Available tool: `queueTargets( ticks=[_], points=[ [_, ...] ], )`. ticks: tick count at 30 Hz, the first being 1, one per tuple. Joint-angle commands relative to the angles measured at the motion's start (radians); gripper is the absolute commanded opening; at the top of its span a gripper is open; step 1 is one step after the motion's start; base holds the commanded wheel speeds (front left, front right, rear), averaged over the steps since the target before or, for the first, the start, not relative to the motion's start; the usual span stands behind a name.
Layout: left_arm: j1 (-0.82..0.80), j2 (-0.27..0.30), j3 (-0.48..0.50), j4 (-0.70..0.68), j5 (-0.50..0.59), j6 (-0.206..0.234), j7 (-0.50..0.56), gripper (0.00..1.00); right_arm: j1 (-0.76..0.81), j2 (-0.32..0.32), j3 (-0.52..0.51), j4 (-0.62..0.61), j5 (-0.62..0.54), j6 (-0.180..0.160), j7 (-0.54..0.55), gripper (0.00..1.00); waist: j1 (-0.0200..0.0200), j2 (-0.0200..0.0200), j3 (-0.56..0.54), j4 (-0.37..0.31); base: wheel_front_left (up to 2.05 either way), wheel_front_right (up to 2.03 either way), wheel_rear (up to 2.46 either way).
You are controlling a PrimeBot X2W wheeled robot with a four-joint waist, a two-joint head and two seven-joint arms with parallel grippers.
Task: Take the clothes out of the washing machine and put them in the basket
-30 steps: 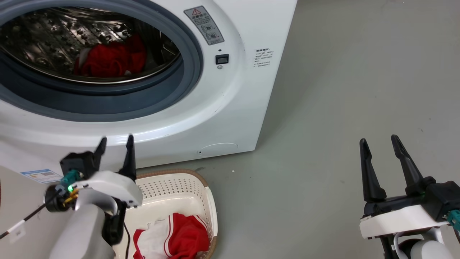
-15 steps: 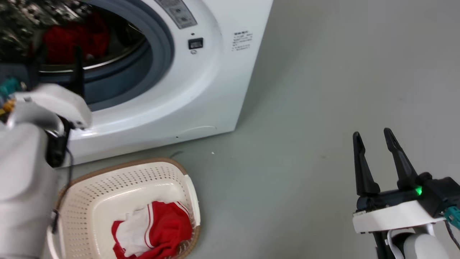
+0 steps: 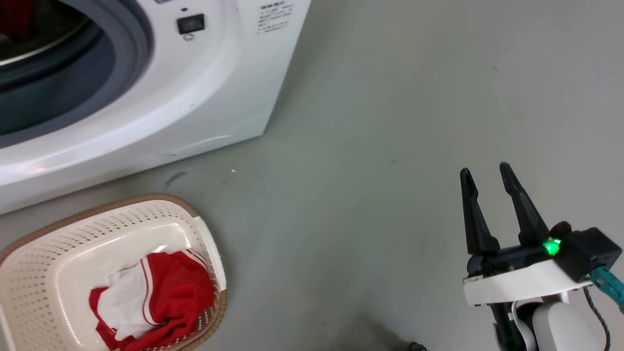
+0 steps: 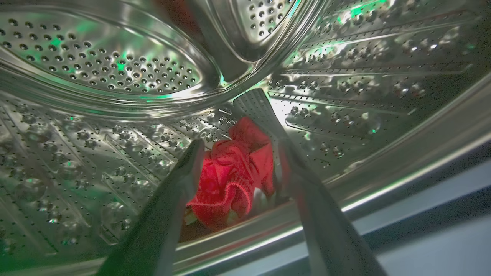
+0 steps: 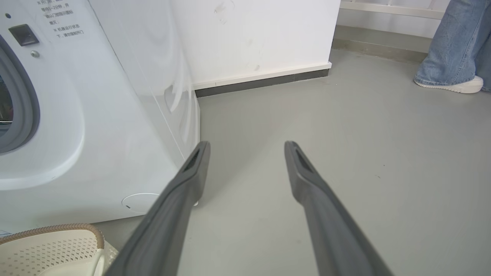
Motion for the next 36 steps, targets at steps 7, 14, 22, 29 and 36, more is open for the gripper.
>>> queueTargets(
  ticks=[7, 14, 22, 29, 36],
  points=[
    [-0.135, 0.091, -0.049, 0.05, 0.003, -0.012, 0.147, 1.0, -0.019, 0.001, 0.021, -0.021, 0.023, 0.0, -0.004, 1.0, -0.0001, 0.0, 0.08, -0.067, 0.0, 0.0, 0.0],
    [-0.217, 0.139, -0.065, 0.059, -0.022, -0.015, 0.254, 1.0, -0.017, 0.001, 0.035, -0.04, 0.039, 0.0, -0.004, 1.0, -0.0001, 0.0, 0.139, -0.088, 0.0, 0.0, 0.0],
    [-0.268, 0.194, -0.094, 0.035, -0.009, -0.014, 0.366, 1.0, -0.032, 0.001, 0.066, -0.049, 0.059, 0.0, -0.004, 1.0, -0.0001, 0.0, 0.208, -0.109, 0.0, 0.0, 0.0],
    [-0.268, 0.228, -0.088, 0.006, -0.038, -0.009, 0.46, 1.0, -0.046, 0.001, 0.087, -0.054, 0.076, 0.0, -0.004, 1.0, -0.0001, 0.0, 0.243, -0.13, 0.0, 0.0, 0.0],
    [-0.243, 0.253, -0.083, -0.043, -0.053, 0.017, 0.551, 0.18, -0.051, 0.001, 0.096, -0.054, 0.088, 0.0, -0.004, 1.0, -0.0001, 0.0, 0.26, -0.142, 0.0, 0.0, 0.0]
  ],
)
